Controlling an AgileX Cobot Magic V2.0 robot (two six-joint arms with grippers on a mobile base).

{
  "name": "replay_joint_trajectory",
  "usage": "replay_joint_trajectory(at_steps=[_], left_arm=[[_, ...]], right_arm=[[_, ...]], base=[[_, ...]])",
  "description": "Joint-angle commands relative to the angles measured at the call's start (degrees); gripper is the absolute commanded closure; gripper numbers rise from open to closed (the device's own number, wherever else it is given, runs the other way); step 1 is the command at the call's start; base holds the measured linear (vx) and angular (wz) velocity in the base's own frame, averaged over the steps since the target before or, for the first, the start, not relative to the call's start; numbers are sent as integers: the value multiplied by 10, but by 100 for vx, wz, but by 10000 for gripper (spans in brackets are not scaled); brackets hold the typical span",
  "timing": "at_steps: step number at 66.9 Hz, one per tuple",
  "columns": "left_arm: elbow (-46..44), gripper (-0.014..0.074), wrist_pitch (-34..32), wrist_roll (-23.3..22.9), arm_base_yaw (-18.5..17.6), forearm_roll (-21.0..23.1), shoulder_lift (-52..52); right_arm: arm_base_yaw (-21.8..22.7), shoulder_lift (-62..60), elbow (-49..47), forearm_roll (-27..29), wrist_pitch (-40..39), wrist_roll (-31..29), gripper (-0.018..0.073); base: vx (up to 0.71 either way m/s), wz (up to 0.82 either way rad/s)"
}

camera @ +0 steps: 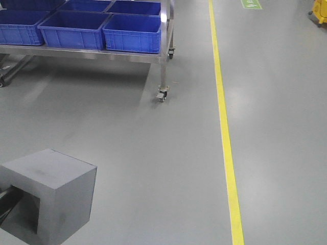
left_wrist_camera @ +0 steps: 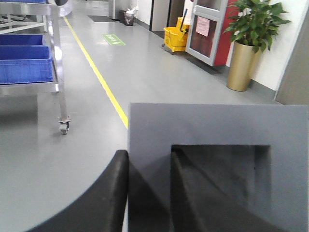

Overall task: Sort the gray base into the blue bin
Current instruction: 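Drive the base away from the table, holding the block in the left gripper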

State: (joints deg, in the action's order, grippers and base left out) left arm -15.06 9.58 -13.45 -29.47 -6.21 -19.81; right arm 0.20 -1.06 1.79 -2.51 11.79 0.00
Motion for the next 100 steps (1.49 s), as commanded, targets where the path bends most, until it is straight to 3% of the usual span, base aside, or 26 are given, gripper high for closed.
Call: replay_joint_trajectory(at_steps=[1, 100], left_arm=[[-18, 603, -62, -6, -3, 3, -3], [-18, 603, -62, -6, -3, 3, -3]], right_arm=[[1, -4, 3, -5, -45, -7, 564], [1, -4, 3, -5, -45, -7, 564]], base=[[36, 14], [39, -6]])
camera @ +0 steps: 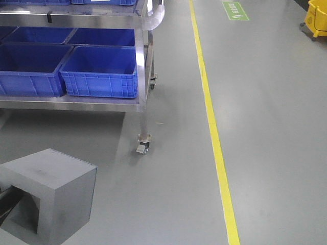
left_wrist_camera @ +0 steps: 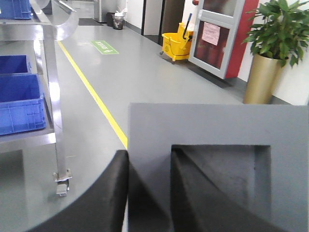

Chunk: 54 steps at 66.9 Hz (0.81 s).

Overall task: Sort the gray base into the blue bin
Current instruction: 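Drive the base away from the table, holding the block in the left gripper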

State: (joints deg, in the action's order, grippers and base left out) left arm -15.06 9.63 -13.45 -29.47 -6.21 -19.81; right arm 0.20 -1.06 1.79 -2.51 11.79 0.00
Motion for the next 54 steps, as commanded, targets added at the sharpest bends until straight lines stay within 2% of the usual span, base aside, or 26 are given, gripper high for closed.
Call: replay_joint_trajectory(at_steps=[1, 39, 54], left_arm=[[-18, 603, -62, -6, -3, 3, -3], [-18, 603, -62, -6, -3, 3, -3], [-18, 603, -62, -6, -3, 3, -3]], right_arm=[[1, -4, 3, -5, -45, -7, 564], [1, -4, 3, -5, -46, -7, 564], [1, -4, 3, -5, -45, -7, 564]], base=[[41, 9], [39, 13], [33, 32]])
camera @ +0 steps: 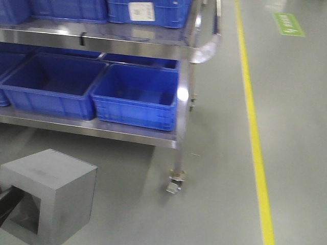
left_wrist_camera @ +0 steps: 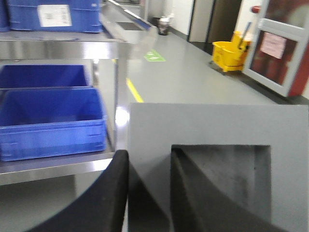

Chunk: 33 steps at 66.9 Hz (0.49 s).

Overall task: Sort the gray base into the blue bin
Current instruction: 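Drive the base away from the table, holding the block in the left gripper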

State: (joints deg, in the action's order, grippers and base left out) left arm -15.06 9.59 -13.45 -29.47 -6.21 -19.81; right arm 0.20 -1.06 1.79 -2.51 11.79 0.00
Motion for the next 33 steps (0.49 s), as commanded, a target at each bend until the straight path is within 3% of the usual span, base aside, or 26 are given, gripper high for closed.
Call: replay_joint_trajectory(at_steps=[1, 13, 33], left_arm=[[-18, 603, -62, -6, -3, 3, -3], [-18, 603, -62, -6, -3, 3, -3], [-18, 603, -62, -6, -3, 3, -3]], right_arm=[[1, -4, 3, -5, -45, -7, 564], [1, -4, 3, -5, -45, -7, 564], [1, -4, 3, -5, -45, -7, 564]], base=[[31, 50], [31, 70], [27, 97]])
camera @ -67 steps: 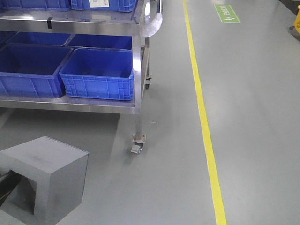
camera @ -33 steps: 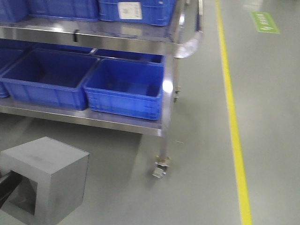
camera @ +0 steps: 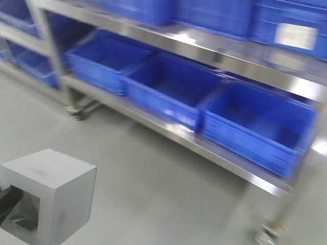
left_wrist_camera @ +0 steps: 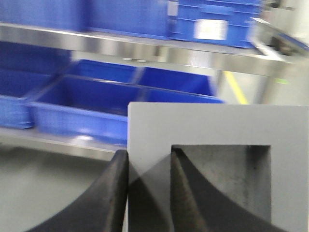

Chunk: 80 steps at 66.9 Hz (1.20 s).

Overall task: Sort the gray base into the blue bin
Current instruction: 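Drive the base away from the table, holding the block in the left gripper, then drive down the aisle between the blue bin shelves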

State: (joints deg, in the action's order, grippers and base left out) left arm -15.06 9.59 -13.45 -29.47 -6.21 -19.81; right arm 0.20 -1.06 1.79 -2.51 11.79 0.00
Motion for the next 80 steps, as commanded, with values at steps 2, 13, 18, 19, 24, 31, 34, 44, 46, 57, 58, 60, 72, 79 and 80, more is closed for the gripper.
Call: replay_joint_trajectory(at_steps=[2, 13, 18, 19, 24, 31, 34, 44, 46, 57, 58, 60, 72, 79, 80], left_arm=[[-18, 603, -62, -6, -3, 3, -3], [-18, 603, -62, -6, -3, 3, -3], [-18, 603, -62, -6, -3, 3, -3], [-18, 603, -62, -6, -3, 3, -3], [-18, 603, -62, -6, -3, 3, -3], [-18, 603, -62, -6, -3, 3, -3], [-18, 603, -62, -6, -3, 3, -3], [-18, 603, -62, -6, -3, 3, -3], [-18, 603, -62, -6, -3, 3, -3], [-18, 603, -62, -6, -3, 3, -3], [-18, 603, -62, -6, -3, 3, -3], [-18, 603, -62, -6, -3, 3, -3], [-18, 603, -62, -6, -3, 3, -3], [-18, 603, -62, -6, -3, 3, -3], [-18, 603, -62, -6, -3, 3, -3]], right_arm=[[1, -4, 3, -5, -45, -7, 564], [1, -4, 3, -5, -45, -7, 564], [1, -4, 3, -5, -45, -7, 564], [1, -4, 3, -5, -45, -7, 564], [1, -4, 3, -5, -45, -7, 564], [1, -4, 3, -5, -45, -7, 564], [1, -4, 3, -5, -45, -7, 564], [1, -4, 3, -5, -45, -7, 564], [1, -4, 3, -5, -45, -7, 564], [1, -4, 3, -5, -45, -7, 564], [1, -4, 3, -5, -45, -7, 564], [1, -4, 3, -5, -45, -7, 564], [1, -4, 3, -5, -45, -7, 564], [1, -4, 3, -5, -45, -7, 564], [1, -4, 3, -5, -45, -7, 564]], base=[[25, 95], [24, 88], [23, 81], [24, 78], [24, 76], [24, 72], [25, 68], [25, 61], [26, 55], [27, 53], [29, 54], [30, 54], [32, 53], [35, 50], [36, 47]])
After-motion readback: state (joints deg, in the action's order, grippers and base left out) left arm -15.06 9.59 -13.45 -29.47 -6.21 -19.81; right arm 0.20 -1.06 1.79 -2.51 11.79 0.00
